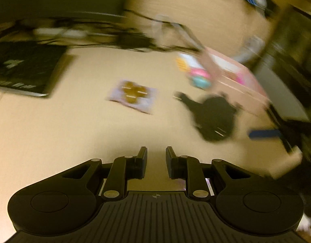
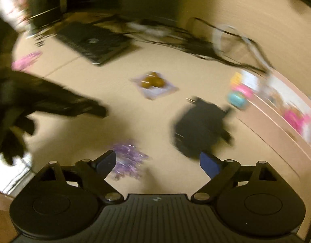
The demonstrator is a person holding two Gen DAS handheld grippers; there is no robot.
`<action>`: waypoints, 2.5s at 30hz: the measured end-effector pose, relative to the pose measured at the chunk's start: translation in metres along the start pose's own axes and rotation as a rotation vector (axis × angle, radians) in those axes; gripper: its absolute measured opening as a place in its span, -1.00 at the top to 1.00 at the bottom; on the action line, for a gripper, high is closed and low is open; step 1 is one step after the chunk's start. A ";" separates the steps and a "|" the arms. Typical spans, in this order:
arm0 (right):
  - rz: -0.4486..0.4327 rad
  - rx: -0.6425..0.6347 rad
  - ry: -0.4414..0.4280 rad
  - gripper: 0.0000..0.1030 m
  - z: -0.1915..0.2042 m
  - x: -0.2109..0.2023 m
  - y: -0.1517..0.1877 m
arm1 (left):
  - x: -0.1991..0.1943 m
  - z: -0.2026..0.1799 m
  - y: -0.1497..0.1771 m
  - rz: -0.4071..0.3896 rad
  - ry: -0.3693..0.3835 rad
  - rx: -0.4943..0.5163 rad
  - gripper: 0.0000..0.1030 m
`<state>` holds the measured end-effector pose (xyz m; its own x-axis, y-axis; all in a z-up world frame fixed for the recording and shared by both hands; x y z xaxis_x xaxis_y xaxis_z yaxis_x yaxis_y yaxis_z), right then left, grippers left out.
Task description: Organize objects
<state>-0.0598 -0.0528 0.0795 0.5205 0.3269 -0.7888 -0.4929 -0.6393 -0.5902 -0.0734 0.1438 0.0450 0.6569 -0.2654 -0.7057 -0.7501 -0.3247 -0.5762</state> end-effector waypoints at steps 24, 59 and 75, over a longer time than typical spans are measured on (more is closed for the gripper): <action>0.072 0.445 0.259 -1.00 -0.093 0.009 0.114 | 0.018 -0.051 -0.011 -0.026 0.115 -0.053 0.55; 0.053 0.376 0.213 -1.00 -0.087 0.002 0.120 | 0.064 -0.051 -0.005 0.167 -0.108 0.382 0.49; 0.050 0.374 0.213 -1.00 -0.087 0.001 0.121 | 0.070 -0.067 -0.001 0.206 -0.044 0.407 0.27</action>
<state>-0.0579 -0.1899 0.0221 0.6024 0.1263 -0.7881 -0.7195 -0.3415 -0.6047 -0.0214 0.0648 0.0234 0.4937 -0.2450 -0.8344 -0.8394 0.1166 -0.5308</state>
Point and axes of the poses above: each gripper's, at about its wrist camera, not at the fingertips, and x roughly the way its jaws point, z to its left, y to its underside, the point moved 1 cm from there along x, roughly the way its jaws point, and after that the axes turned 11 degrees about -x, right-handed, at the moved point
